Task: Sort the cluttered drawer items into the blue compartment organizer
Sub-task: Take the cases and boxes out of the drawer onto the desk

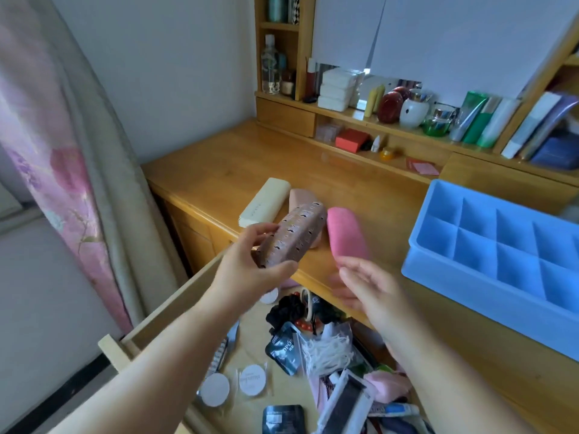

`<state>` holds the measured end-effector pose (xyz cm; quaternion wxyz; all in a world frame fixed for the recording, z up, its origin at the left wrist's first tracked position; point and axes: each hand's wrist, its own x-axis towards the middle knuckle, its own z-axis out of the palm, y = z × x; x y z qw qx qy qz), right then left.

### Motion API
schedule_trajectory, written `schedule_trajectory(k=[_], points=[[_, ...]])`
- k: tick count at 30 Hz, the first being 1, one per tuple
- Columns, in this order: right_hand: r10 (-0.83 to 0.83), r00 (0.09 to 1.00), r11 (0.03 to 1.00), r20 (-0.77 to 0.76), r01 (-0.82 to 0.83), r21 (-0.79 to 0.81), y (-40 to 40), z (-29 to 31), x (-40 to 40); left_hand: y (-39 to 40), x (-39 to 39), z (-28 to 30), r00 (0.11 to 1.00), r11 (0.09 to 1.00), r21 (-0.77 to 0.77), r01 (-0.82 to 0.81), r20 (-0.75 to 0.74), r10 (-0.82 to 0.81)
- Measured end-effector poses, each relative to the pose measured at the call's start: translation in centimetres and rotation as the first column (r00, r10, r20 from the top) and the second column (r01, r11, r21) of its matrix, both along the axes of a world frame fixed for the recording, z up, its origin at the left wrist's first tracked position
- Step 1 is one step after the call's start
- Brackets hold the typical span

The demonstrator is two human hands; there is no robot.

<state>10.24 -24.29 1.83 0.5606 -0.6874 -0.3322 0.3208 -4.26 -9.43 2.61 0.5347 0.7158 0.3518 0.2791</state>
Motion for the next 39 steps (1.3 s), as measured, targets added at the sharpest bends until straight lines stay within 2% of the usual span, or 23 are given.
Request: schedule_trajectory(k=[2,3,5,7,9,11,14,16,18,20,22,24,26,27,28,30,32,33,36,39], points=[[0.042,0.954,0.997,-0.295,-0.020,0.077,0.9,-0.2,-0.7,-2.6,0.9,-0.8,0.998,0.945,0.326,0.015,-0.062,0.005],[0.038,0.900,0.993,-0.435,0.014,0.115,1.3,-0.4,-1.0,-4.0,1.3,-1.3,0.998,0.903,0.426,0.053,-0.047,-0.037],[-0.012,0.736,0.989,-0.677,0.110,0.102,1.5,-0.4,-1.2,-6.6,1.6,-2.2,0.989,0.869,0.480,0.117,0.020,-0.144],[-0.083,0.633,0.989,-0.769,0.145,0.012,1.1,-0.6,-0.7,-8.3,1.5,-2.5,0.966,0.922,0.360,0.142,0.153,-0.208],[-0.128,0.613,0.987,-0.780,0.159,-0.038,0.2,-1.1,-0.3,-9.3,1.4,-2.3,0.957,0.973,0.183,0.138,0.230,-0.179],[-0.143,0.602,0.985,-0.785,0.161,-0.056,-0.5,-1.2,-0.4,-9.9,1.4,-2.1,0.951,0.987,0.007,0.161,0.267,-0.157],[-0.102,0.576,0.991,-0.811,0.126,-0.035,-1.3,-1.0,-0.9,-10.6,1.6,-2.2,0.931,0.959,-0.178,0.221,0.332,-0.153],[-0.088,0.610,0.992,-0.788,0.123,-0.016,-1.8,-1.1,-1.1,-10.8,1.7,-2.4,0.924,0.926,-0.272,0.262,0.347,-0.160],[-0.088,0.669,0.989,-0.738,0.149,0.018,-2.1,-1.6,-1.3,-11.2,1.7,-2.5,0.935,0.922,-0.275,0.273,0.302,-0.187],[-0.083,0.736,0.979,-0.672,0.187,0.084,-2.3,-1.7,-1.7,-11.9,1.6,-2.7,0.959,0.961,-0.166,0.222,0.213,-0.185],[-0.079,0.761,0.969,-0.644,0.210,0.130,-2.6,-1.5,-1.9,-12.4,1.4,-2.8,0.966,0.978,-0.071,0.194,0.190,-0.178],[0.046,0.695,0.974,-0.718,0.130,0.188,-3.1,-1.2,-2.2,-12.5,1.1,-2.5,0.944,0.959,-0.164,0.229,0.277,-0.178],[0.162,0.616,0.973,-0.771,0.029,0.227,-3.7,-1.1,-2.3,-12.1,1.0,-1.8,0.902,0.893,-0.313,0.322,0.387,-0.190],[0.185,0.601,0.972,-0.777,0.006,0.235,-4.0,-1.3,-2.4,-11.9,0.9,-1.5,0.893,0.877,-0.331,0.349,0.401,-0.204],[0.198,0.592,0.971,-0.781,-0.011,0.238,-4.2,-1.6,-2.3,-11.9,0.8,-1.3,0.902,0.888,-0.288,0.358,0.351,-0.250],[0.229,0.607,0.966,-0.761,-0.042,0.257,-4.3,-2.1,-2.3,-12.0,0.8,-0.9,0.932,0.930,-0.103,0.352,0.129,-0.339],[0.262,0.652,0.955,-0.711,-0.067,0.290,-4.2,-2.2,-2.4,-11.9,0.7,-0.7,0.949,0.945,0.105,0.310,-0.097,-0.301],[0.273,0.673,0.950,-0.687,-0.078,0.302,-4.2,-2.1,-2.3,-11.7,0.7,-0.6,0.953,0.947,0.133,0.293,-0.116,-0.278],[0.311,0.702,0.936,-0.641,-0.107,0.336,-4.2,-2.1,-2.0,-11.2,0.4,-0.3,0.954,0.950,0.093,0.299,-0.015,-0.299],[0.309,0.686,0.939,-0.658,-0.113,0.323,-4.5,-2.2,-1.4,-10.7,0.1,-0.9,0.913,0.909,-0.160,0.385,0.214,-0.349]])
